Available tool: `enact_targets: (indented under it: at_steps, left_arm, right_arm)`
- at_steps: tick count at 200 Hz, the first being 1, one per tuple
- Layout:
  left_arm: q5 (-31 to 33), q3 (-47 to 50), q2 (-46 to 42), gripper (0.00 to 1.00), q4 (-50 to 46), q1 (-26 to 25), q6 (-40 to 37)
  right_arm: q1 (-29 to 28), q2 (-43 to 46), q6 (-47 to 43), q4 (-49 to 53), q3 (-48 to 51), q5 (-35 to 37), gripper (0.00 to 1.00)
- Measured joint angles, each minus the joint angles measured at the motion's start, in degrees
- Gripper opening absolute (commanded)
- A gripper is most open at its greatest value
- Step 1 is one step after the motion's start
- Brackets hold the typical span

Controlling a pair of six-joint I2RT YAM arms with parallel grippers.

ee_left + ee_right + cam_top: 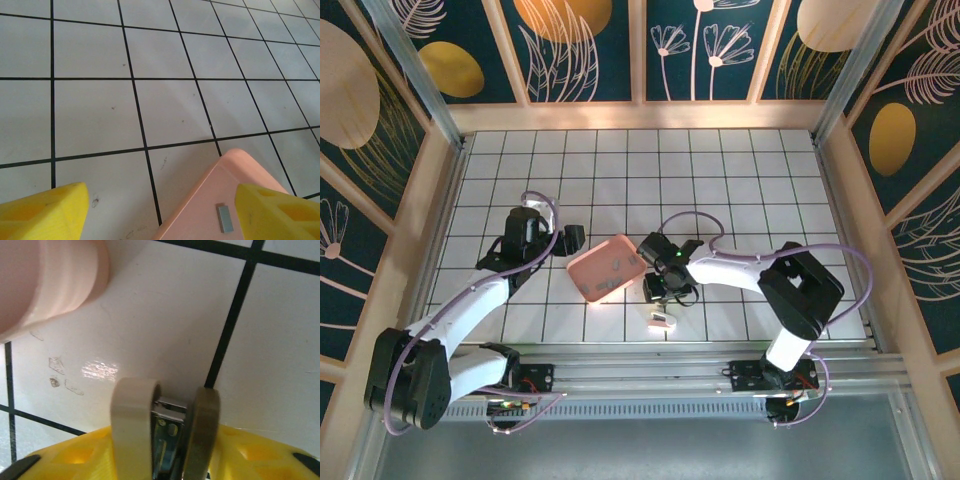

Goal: Load the staples into the stapler

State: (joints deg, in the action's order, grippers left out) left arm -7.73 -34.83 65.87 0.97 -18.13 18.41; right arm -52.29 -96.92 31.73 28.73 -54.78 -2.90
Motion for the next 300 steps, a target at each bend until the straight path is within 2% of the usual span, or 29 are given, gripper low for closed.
enact_targets:
  at_steps: [40,73,106,148,166,193,238,300]
  left_arm:
    - [-1.16,-1.11,0.66,0.77,-1.4,0.0,-0.37]
    - [-6.47,-6.19,2.62,0.77,-2.69,0.0,-1.01]
    - [-15.93,-12.52,4.81,0.76,-2.93,0.0,-2.6]
    - [-25.44,-15.72,4.94,0.75,-2.91,0.0,-6.12]
    - [-29.0,-17.0,5.22,0.74,-2.91,0.0,-6.86]
    - [-32.74,-18.78,5.66,0.74,-2.99,0.0,-7.52]
    - [-33.88,-22.05,7.08,0.73,-6.03,0.0,-8.79]
    - [-33.88,-22.43,9.97,0.73,-7.93,-0.66,-9.44]
  right_arm:
    - [-0.33,3.21,-0.57,-2.34,2.82,2.73,0.4]
    - [-0.31,11.69,-4.28,-8.79,7.28,7.34,0.39]
    - [0.31,20.63,-13.55,-23.34,11.91,8.35,0.37]
    - [3.87,27.54,-30.25,-51.04,23.32,3.76,0.3]
    - [5.79,27.23,-36.65,-59.58,26.01,1.07,0.3]
    - [6.88,24.57,-45.29,-65.9,24.7,-1.29,0.3]
    - [6.71,18.69,-53.72,-68.13,18.73,-1.86,0.31]
    - [5.14,11.87,-56.96,-68.32,11.06,-1.49,0.31]
